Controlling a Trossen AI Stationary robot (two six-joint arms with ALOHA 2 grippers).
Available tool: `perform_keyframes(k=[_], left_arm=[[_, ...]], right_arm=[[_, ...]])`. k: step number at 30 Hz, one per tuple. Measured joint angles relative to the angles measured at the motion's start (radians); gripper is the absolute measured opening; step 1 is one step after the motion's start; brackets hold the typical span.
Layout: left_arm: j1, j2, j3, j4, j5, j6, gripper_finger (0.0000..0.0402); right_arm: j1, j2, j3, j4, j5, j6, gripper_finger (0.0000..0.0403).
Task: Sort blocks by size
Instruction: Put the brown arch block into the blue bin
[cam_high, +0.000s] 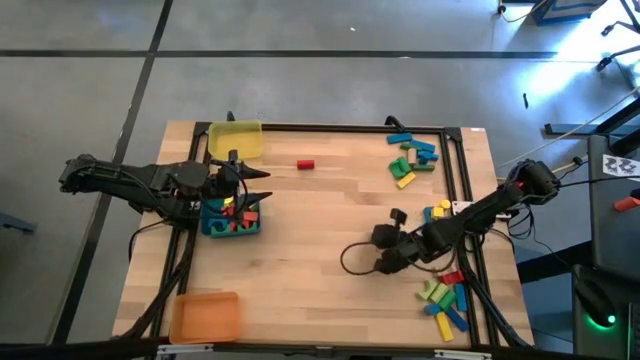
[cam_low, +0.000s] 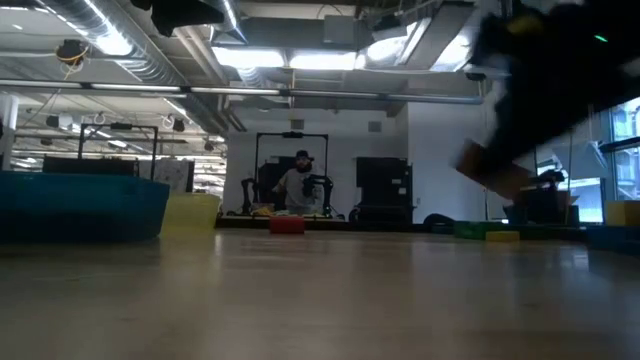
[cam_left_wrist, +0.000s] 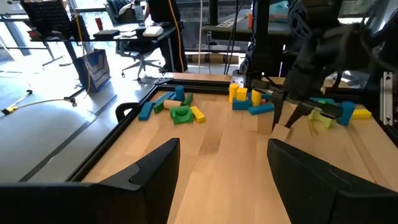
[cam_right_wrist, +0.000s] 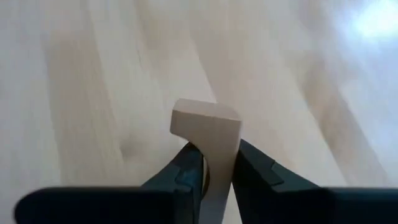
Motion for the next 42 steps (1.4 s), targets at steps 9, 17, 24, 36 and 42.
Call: perform_keyframes(k=[9,17,24,36,42], left_arm=[[0.0,0.0,0.0,0.0,0.0,-0.023,0.0227],[0.0,0.0,0.0,-0.004,0.0,-0.03,0.0227],[0.0,0.0,0.0,0.003,0.0,-0.027,0.0227],[0.0,0.0,0.0,0.01,0.0,-0.026,0.0227],[-0.001,0.0,0.0,0.013,0.0,-0.026,0.0227]], right_arm=[[-0.143,0.04,0.0,0.429,-0.003,-0.237,0.0059],[-0.269,0.238,0.011,0.922,-0.154,-0.429,0.0059],[-0.344,0.453,0.189,1.079,-0.224,-0.543,0.0069],[-0.421,0.781,0.661,1.07,-0.344,-0.656,0.0066],[-0.436,0.929,0.854,1.065,-0.385,-0.656,0.0069]])
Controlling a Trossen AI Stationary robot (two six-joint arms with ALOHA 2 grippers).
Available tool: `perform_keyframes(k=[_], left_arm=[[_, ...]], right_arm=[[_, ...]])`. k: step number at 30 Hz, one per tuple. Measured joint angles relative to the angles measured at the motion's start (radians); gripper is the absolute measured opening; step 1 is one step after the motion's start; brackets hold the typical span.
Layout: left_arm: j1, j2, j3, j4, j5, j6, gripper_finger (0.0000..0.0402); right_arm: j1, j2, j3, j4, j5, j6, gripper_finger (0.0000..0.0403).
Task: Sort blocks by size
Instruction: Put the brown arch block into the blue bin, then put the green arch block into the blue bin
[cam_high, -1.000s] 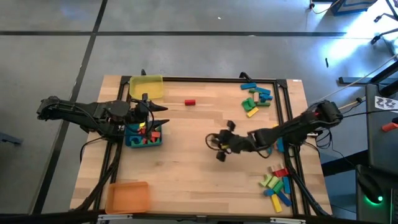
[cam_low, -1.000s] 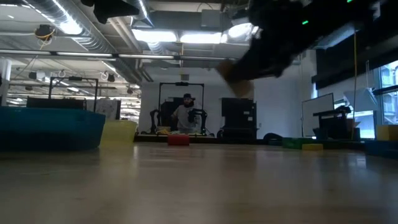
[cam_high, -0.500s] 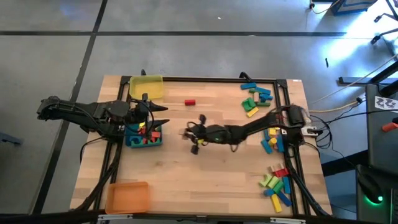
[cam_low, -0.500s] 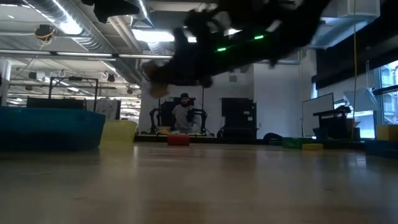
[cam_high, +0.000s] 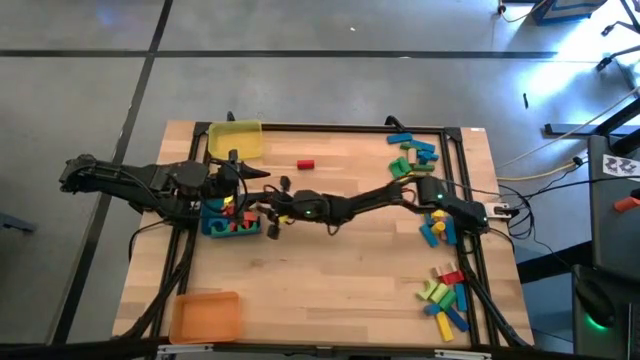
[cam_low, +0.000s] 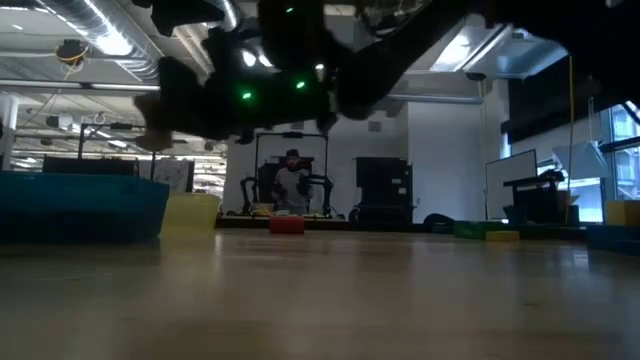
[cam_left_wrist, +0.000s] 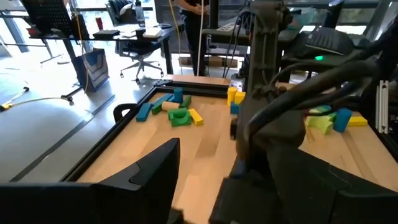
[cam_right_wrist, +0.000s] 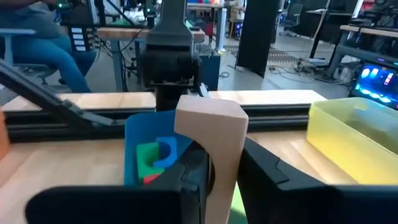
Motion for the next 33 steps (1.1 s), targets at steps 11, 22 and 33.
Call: perform_keyframes(k=[11,22,33], left_arm=[[0.0,0.0,0.0,-0.004,0.0,0.027,0.0227],[0.0,0.0,0.0,-0.004,0.0,0.015,0.0227],[0.0,-0.002,0.0,-0.004,0.0,0.017,0.0227]], right_arm=[[0.003,0.164,0.186,-0.014,0.008,0.004,0.0071],[0.004,0.204,0.243,-0.038,-0.01,0.102,0.0178],[0.004,0.055,0.243,-0.449,0.009,0.019,0.0225]])
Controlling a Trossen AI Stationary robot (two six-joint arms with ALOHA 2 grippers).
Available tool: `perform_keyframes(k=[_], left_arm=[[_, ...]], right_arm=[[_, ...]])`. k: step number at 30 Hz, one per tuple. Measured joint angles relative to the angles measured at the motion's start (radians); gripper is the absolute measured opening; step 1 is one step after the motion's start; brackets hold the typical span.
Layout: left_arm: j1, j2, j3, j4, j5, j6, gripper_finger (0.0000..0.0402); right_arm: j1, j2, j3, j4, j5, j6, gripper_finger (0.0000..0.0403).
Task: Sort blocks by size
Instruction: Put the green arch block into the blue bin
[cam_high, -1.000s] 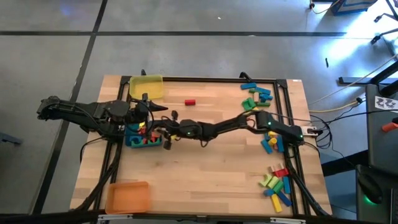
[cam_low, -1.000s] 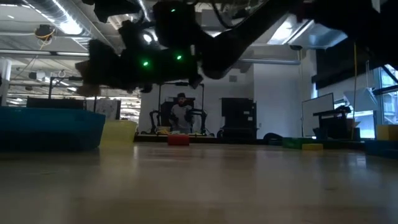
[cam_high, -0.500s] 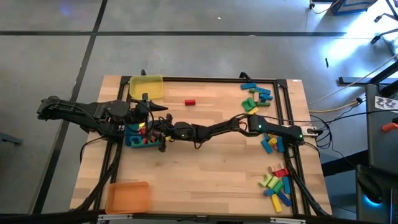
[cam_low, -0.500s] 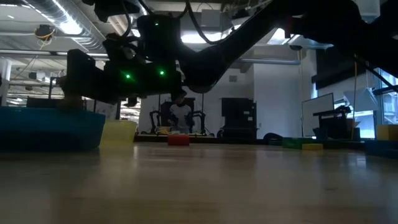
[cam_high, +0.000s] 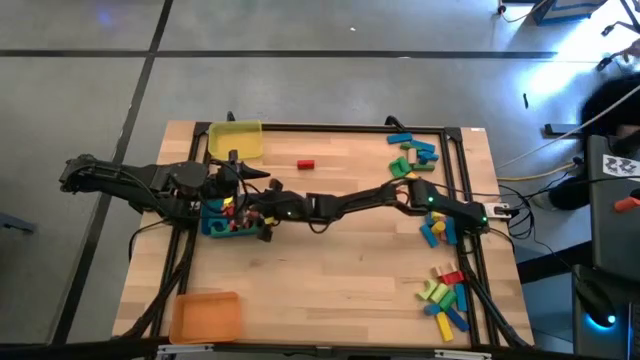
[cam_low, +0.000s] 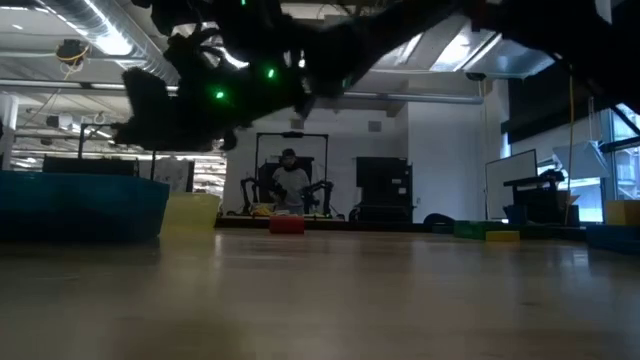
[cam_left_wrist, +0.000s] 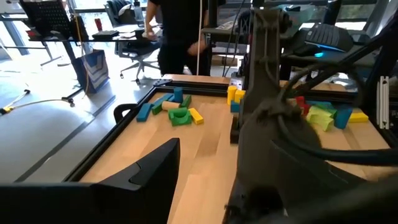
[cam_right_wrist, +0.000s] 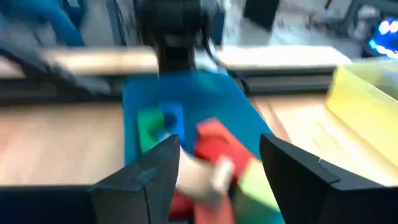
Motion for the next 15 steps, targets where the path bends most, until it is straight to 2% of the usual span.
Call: perform_keyframes(k=[2,6,12,15], left_arm=[[0.0,0.0,0.0,0.001,0.0,0.0,0.0227],[0.0,-0.005,0.0,0.004,0.0,-0.001,0.0227],[0.0,-0.007,-0.001,-0.003,-0.003,-0.002,0.0227],[0.002,0.001,0.003,0.003,-0.002,-0.002,0.0227]], right_arm=[[0.0,-0.035,-0.01,-0.088,0.011,-0.041,0.0225],[0.0,-0.131,-0.108,-0.124,0.065,-0.049,0.0225],[-0.001,-0.33,-0.412,-0.061,0.155,-0.043,0.0225],[0.001,-0.438,-0.567,-0.026,0.166,-0.023,0.0225]])
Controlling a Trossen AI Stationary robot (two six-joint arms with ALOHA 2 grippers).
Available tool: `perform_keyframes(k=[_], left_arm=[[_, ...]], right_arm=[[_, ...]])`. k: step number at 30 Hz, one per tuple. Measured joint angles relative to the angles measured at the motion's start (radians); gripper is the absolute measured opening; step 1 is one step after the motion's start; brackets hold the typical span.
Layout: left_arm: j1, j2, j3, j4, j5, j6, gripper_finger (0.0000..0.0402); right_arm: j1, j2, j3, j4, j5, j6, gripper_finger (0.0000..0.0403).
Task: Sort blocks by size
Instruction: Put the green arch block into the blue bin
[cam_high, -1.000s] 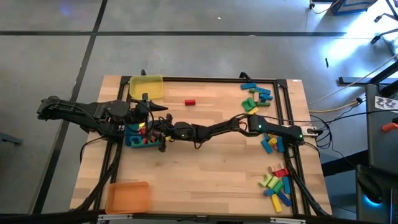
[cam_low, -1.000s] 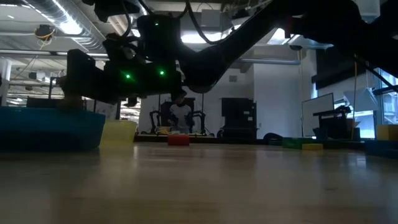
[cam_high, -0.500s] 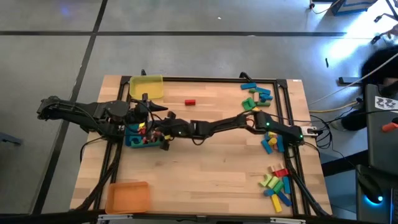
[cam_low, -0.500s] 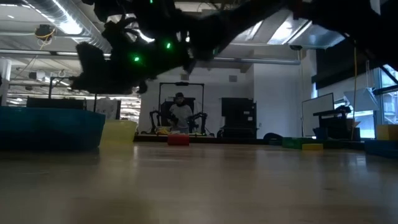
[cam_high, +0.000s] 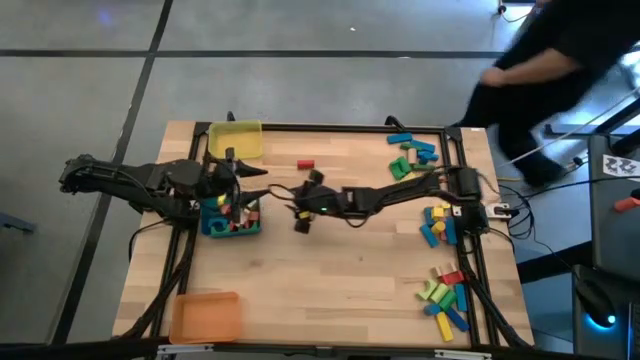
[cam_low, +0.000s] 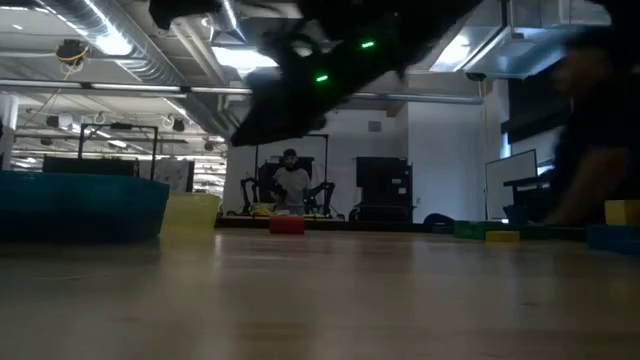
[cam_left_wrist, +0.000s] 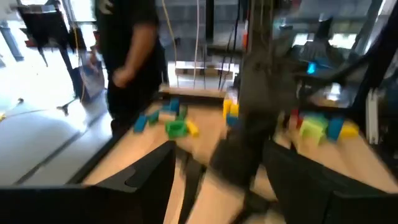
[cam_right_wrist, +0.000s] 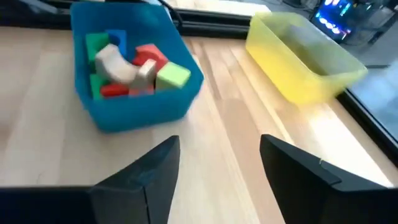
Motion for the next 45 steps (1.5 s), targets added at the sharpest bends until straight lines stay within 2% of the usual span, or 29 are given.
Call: perform_keyframes(k=[10,17,21,25,28,32,36,41,45], left_arm=[[0.002,0.086,-0.003,-0.004,0.002,0.015,0.0227],[0.066,0.203,-0.003,-0.003,0.002,0.001,0.0227],[0.133,0.292,-0.003,0.018,0.012,-0.004,0.0227],[0.2,0.383,-0.003,0.057,0.114,-0.03,0.0227],[0.23,0.452,-0.003,0.078,0.183,-0.049,0.0227],[0.249,0.535,-0.003,0.092,0.186,-0.082,0.0227],[0.247,0.599,-0.003,0.095,0.186,-0.097,0.0227],[0.233,0.646,-0.003,0.138,0.187,-0.116,0.0227],[0.233,0.672,-0.003,0.2,0.186,-0.131,0.0227]], right_arm=[[-0.001,-0.312,-0.402,0.01,0.096,0.147,0.0225],[-0.025,-0.487,-0.581,-0.07,0.201,0.251,0.0225],[-0.083,-0.536,-0.605,-0.227,0.236,0.328,0.0225],[-0.153,-0.552,-0.604,-0.353,0.236,0.389,0.0225],[-0.196,-0.555,-0.604,-0.378,0.226,0.401,0.0225],[-0.227,-0.546,-0.604,-0.389,0.163,0.395,0.0225],[-0.223,-0.544,-0.604,-0.409,0.056,0.372,0.0225],[-0.257,-0.544,-0.604,-0.532,0.148,0.475,0.0225],[-0.353,-0.544,-0.604,-0.631,0.118,0.522,0.0225]])
